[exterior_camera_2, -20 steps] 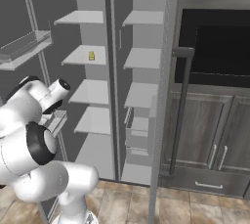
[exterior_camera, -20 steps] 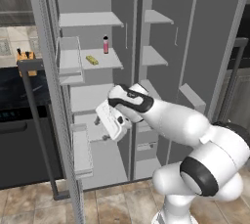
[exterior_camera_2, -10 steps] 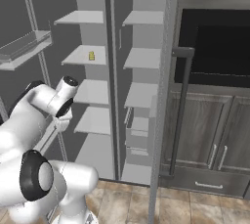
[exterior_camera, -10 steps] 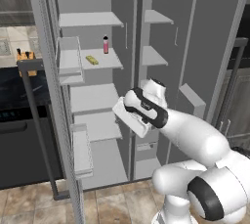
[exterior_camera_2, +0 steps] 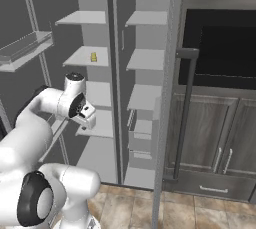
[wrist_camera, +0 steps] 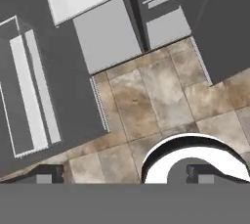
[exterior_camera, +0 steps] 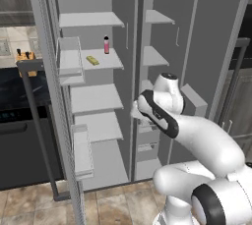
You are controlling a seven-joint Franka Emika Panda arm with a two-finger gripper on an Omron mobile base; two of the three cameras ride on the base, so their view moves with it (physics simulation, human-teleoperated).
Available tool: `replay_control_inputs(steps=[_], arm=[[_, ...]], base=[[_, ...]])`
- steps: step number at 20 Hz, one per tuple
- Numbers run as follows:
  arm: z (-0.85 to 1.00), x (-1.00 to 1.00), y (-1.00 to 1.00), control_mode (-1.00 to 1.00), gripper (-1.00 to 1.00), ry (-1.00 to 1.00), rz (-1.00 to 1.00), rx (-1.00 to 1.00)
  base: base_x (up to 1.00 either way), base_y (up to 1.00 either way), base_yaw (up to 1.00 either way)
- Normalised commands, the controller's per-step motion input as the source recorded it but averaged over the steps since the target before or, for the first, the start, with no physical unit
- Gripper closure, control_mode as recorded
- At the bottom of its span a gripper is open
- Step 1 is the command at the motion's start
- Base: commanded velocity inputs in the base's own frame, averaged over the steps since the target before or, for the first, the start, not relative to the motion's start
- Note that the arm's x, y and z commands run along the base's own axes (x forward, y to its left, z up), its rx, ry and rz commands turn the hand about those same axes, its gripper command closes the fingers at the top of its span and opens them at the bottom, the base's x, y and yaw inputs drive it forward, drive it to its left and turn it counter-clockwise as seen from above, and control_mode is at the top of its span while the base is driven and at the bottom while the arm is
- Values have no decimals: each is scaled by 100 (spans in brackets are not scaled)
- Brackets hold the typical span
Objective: Retrieve the butter from the fridge and place it on a plate on the dining table. Then retrieve the butter knife by the fridge and place it near the plate.
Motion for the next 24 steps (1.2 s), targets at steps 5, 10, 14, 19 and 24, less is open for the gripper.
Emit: replay_control_inputs(steps=[5,10,14,19,24], arm=[[1,-18,-33,-100,-100,-13,44,-44],[-1,-23,4,-100,-100,0,24,-18],[-4,0,-4,-100,-100,2,0,7],[4,0,-6,-100,-100,2,0,20],[14,-15,-1,-100,-100,-7,0,2]], base=[[0,0,0],[0,0,0],[0,0,0],[0,0,0],[0,0,0]])
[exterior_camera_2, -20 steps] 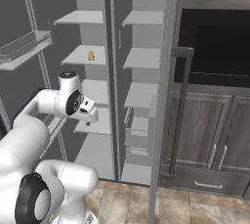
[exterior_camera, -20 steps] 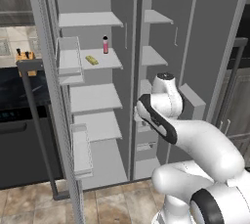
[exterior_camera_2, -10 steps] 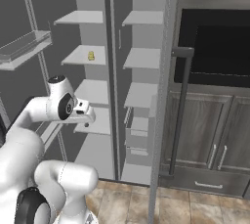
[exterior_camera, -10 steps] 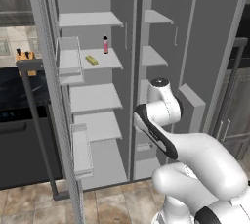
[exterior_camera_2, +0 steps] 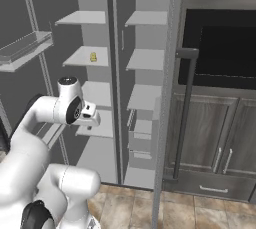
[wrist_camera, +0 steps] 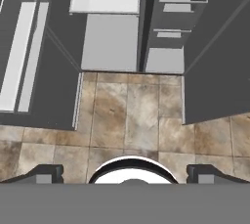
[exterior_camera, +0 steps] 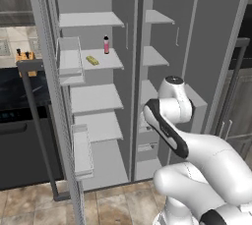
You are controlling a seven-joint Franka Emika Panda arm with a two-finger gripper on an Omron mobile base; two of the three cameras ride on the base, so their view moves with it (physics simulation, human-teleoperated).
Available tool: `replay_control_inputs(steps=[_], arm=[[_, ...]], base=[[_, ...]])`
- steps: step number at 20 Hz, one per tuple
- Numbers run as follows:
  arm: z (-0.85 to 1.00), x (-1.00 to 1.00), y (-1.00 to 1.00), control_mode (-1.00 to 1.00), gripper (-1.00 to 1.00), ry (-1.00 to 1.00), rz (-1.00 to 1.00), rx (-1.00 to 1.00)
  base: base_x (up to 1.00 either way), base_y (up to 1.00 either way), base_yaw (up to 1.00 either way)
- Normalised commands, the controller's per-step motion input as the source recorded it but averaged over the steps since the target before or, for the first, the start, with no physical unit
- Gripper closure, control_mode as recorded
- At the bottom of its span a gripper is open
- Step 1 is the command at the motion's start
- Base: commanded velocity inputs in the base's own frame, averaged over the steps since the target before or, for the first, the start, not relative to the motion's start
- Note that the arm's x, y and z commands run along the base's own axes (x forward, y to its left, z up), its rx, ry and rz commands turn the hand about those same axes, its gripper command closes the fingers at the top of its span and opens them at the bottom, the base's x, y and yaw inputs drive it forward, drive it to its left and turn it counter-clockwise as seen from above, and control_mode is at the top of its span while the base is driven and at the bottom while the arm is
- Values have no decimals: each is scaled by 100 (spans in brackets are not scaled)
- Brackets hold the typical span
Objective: Retrieve the butter from the fridge and place it on a plate on the dining table. Then retrieve the butter knife by the fridge and place it near the plate.
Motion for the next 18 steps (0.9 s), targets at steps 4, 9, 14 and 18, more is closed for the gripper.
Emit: replay_control_inputs(steps=[4,9,14,18], arm=[[8,-13,-13,-100,-100,-9,0,-3],[1,-4,-5,-100,-100,-2,1,-2],[0,0,0,-100,-100,0,0,0],[0,0,0,-100,-100,0,0,0]], base=[[0,0,0],[0,0,0],[0,0,0],[0,0,0]])
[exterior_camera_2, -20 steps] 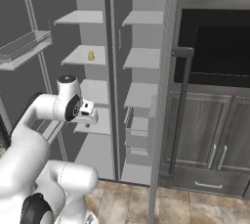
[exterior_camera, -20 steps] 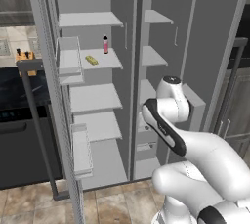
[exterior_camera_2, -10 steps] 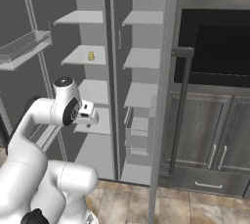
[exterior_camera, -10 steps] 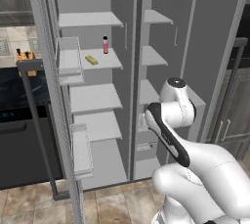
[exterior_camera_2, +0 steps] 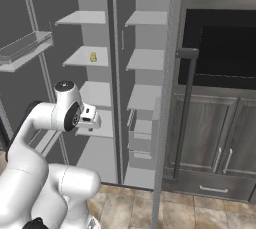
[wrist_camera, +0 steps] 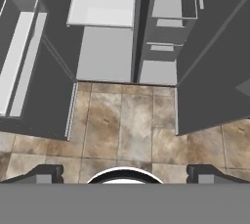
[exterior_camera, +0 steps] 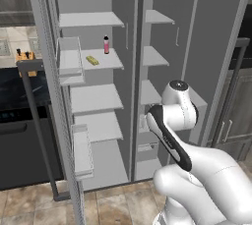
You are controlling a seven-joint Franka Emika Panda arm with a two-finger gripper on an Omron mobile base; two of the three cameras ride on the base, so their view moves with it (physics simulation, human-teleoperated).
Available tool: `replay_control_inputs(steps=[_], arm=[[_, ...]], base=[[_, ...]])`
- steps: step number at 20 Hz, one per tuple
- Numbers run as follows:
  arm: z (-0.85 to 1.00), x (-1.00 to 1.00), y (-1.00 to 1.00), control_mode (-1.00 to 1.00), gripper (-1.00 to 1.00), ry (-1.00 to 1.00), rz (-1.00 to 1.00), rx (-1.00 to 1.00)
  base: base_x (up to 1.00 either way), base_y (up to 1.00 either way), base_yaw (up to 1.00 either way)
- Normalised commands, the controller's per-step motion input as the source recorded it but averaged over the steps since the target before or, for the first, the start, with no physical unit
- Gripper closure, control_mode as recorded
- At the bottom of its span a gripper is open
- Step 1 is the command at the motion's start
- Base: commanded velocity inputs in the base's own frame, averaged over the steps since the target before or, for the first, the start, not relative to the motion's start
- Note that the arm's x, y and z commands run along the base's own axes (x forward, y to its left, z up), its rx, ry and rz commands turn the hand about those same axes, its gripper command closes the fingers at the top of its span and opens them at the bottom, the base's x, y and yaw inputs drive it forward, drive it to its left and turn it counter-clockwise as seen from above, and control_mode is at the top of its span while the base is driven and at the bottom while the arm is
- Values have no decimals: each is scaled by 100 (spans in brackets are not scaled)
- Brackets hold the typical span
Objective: Retrieve the butter from the fridge and place it on a plate on the dining table. Then retrieve the butter knife by the fridge and place it near the plate.
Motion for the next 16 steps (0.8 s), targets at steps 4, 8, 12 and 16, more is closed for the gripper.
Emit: replay_control_inputs(steps=[4,8,12,16], arm=[[0,0,0,-100,-100,0,2,0],[0,0,0,100,-100,0,0,0],[0,0,0,100,-100,0,0,0],[0,0,0,100,-100,0,0,0]], base=[[0,0,0],[11,0,18],[11,0,23],[13,0,24]])
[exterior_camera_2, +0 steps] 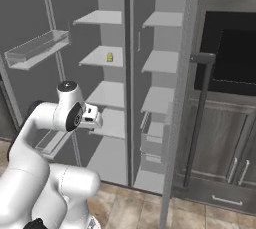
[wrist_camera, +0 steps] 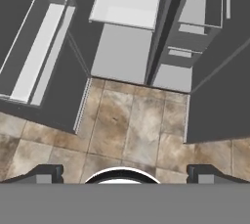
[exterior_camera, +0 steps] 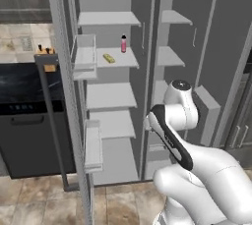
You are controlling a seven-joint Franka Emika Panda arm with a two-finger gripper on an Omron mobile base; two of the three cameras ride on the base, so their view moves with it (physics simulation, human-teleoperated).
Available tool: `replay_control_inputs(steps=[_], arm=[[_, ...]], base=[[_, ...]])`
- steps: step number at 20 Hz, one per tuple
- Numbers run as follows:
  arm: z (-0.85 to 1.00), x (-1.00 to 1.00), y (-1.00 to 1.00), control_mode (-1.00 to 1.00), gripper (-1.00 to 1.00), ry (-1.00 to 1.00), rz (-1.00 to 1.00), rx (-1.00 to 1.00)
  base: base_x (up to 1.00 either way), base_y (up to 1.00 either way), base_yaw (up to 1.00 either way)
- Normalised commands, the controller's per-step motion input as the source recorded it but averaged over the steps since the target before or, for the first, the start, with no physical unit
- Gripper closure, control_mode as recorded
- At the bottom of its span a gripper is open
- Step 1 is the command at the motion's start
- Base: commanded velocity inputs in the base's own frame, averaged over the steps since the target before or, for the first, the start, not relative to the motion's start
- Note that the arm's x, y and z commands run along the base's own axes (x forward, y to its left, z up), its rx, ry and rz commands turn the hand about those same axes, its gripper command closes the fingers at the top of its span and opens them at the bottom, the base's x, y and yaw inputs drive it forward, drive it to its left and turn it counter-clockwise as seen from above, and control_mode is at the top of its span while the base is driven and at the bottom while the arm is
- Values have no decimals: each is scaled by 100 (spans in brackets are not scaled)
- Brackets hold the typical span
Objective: Retrieve the butter from the fridge and place it on a plate on the dining table. Then retrieve the butter knife by the fridge and place it near the plate.
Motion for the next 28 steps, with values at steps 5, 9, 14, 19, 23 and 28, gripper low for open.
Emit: replay_control_inputs(steps=[5,9,14,19,23,28], arm=[[0,0,0,100,-100,0,0,0],[0,0,0,100,-100,0,0,0],[0,0,0,100,-100,0,0,0],[0,0,0,100,-100,0,0,0],[0,0,0,100,-100,0,0,0],[0,0,0,100,-100,0,0,0]], base=[[20,-11,29],[19,-18,24],[42,-20,9],[61,-50,0],[28,-22,0],[39,0,0]])
